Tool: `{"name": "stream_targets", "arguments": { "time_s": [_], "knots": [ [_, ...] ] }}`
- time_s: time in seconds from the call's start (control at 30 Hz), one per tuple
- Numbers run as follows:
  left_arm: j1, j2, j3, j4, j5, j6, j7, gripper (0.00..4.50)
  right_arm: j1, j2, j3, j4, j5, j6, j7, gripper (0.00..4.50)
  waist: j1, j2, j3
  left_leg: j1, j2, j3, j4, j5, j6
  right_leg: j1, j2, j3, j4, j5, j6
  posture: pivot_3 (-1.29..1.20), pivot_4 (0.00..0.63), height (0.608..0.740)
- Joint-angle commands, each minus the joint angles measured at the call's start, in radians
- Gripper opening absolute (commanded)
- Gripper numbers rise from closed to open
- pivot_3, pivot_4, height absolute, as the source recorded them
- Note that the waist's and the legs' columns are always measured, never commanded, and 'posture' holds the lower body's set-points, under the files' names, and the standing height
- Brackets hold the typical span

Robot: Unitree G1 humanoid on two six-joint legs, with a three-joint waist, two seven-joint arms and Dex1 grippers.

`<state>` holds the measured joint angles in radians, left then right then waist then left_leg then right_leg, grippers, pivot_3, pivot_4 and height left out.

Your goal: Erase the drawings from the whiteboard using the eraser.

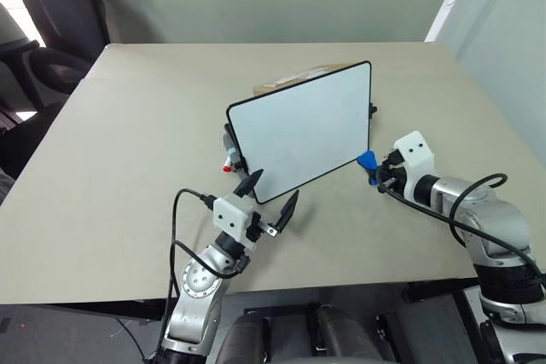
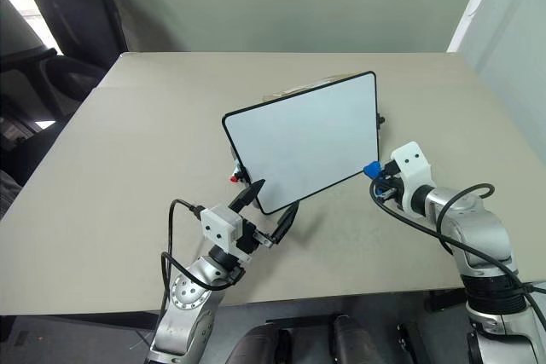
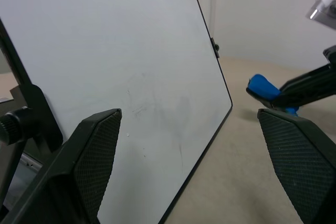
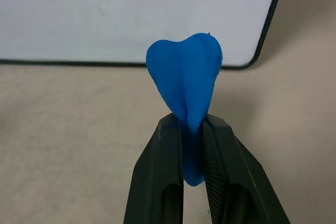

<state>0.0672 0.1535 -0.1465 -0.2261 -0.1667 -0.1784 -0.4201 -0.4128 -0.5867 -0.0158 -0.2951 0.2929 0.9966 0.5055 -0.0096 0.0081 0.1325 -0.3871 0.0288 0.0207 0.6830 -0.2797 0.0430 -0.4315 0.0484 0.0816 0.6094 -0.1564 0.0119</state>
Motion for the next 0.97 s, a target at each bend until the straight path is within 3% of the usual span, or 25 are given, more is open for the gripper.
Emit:
{"name": "stream_targets", "arguments": {
  "time_s": [0.03,0.47,0.73,0.97],
  "knots": [
    [-0.003,-0.007,-0.013,-0.015,0.004,-0.015,0.001,4.50,-0.037,-0.006,0.038,0.025,-0.018,0.032,-0.013,0.36,0.000,0.000,0.000,0.000,0.000,0.000,0.000,0.000,0.000,0.000,0.000,0.000,0.000,0.000,0.000,0.00,0.150,0.740],
    [-0.007,0.000,-0.001,-0.019,-0.005,-0.011,0.002,4.50,0.005,-0.052,-0.047,0.043,-0.012,0.106,-0.026,0.36,0.009,0.000,0.000,0.000,0.000,0.000,0.000,0.000,0.001,0.000,0.000,0.000,0.000,-0.001,-0.001,0.00,0.150,0.740],
    [-0.014,0.009,0.007,-0.009,-0.011,-0.014,-0.004,4.50,0.046,-0.043,-0.073,-0.038,0.008,0.077,-0.018,2.90,0.010,0.000,0.000,0.000,0.000,0.000,0.000,0.000,0.001,0.000,0.000,0.000,0.000,-0.001,-0.001,0.00,0.150,0.740],
    [-0.019,0.016,0.012,-0.012,-0.009,-0.009,-0.008,4.50,0.160,-0.046,-0.179,-0.218,0.105,-0.085,0.081,2.90,0.010,0.000,0.000,0.000,0.000,0.000,0.000,-0.001,0.001,0.000,0.000,0.000,0.000,-0.002,-0.001,0.00,0.150,0.740]
  ]
}}
